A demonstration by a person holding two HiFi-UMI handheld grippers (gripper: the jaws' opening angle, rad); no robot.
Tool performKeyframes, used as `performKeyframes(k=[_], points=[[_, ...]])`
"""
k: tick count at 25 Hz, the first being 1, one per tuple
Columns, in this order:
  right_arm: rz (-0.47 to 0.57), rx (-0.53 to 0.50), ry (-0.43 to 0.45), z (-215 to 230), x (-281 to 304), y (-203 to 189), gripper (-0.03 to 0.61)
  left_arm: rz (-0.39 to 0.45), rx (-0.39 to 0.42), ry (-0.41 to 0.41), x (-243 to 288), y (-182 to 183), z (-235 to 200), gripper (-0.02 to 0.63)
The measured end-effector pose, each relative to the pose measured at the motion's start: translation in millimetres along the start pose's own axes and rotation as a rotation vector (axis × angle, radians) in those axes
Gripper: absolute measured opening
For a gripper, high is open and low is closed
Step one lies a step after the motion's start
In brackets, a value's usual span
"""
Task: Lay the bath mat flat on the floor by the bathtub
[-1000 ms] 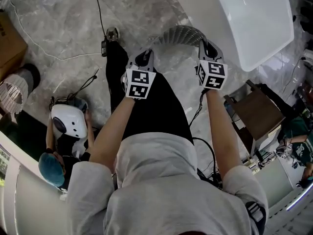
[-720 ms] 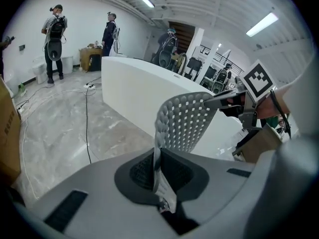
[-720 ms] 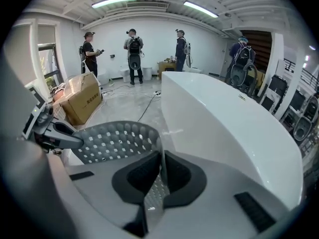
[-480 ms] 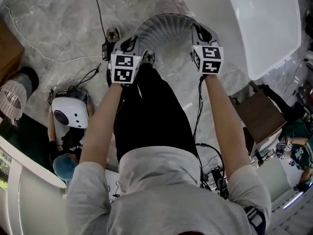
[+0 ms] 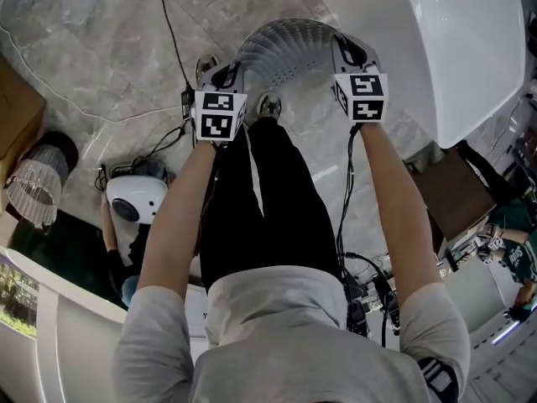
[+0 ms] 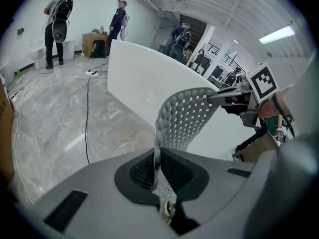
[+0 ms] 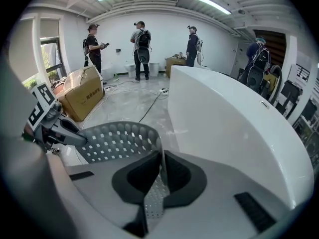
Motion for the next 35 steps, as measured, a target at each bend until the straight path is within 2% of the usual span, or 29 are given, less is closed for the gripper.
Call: performKeyframes(k=[4,10,16,22,26,29,33,35], points=[[-0.013,-0.005,-0.006,-6.6,28.8,19.3,0.023,-0.008,0.014,-0.006,7.5,9.3,-31.0,0.025],[-0.049,-0.02,-0.023,-20.8,56.5,33.8,0.023,-0.005,-0.059,0.043,33.4,24.9,-80.7,0.025],[-0.052,-0.013,-0.01,-22.7,73.9,44.4,0.023,-0.004,-0.044,0.062,38.1,33.5,-97.2,0.025],[-0.061,-0.028,0.003,-24.3,90.7,40.5,0.025,-0.021,-0.039,0.081,36.7,23.4,-108.4,0.025],[-0.064,-0.092,0.031,-37.4,86.0,41.5,0.025,-0.018,-0.105,0.104,26.8,10.4,-102.9,0.025],[-0.03,-0.123,0.056,-38.3,102.2,55.4,0.025,-0.002,-0.13,0.146,32.9,18.9,-113.6,0.025],[-0.041,-0.105,0.074,-38.2,106.7,50.9,0.025,-0.014,-0.208,0.169,30.8,13.0,-115.8,0.025],[-0.028,-0.118,0.081,-37.6,114.0,57.4,0.025,-0.009,-0.215,0.176,33.9,19.3,-124.2,0.025]])
Point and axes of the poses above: the fingertips, and each gripper's own axes: x forward along the fingers, z to its right, y out of its top, the point moved 2 cm from there along -x, backward along the fingers, and after that the axes turned 5 degrees about x, right-handed, at the moved point
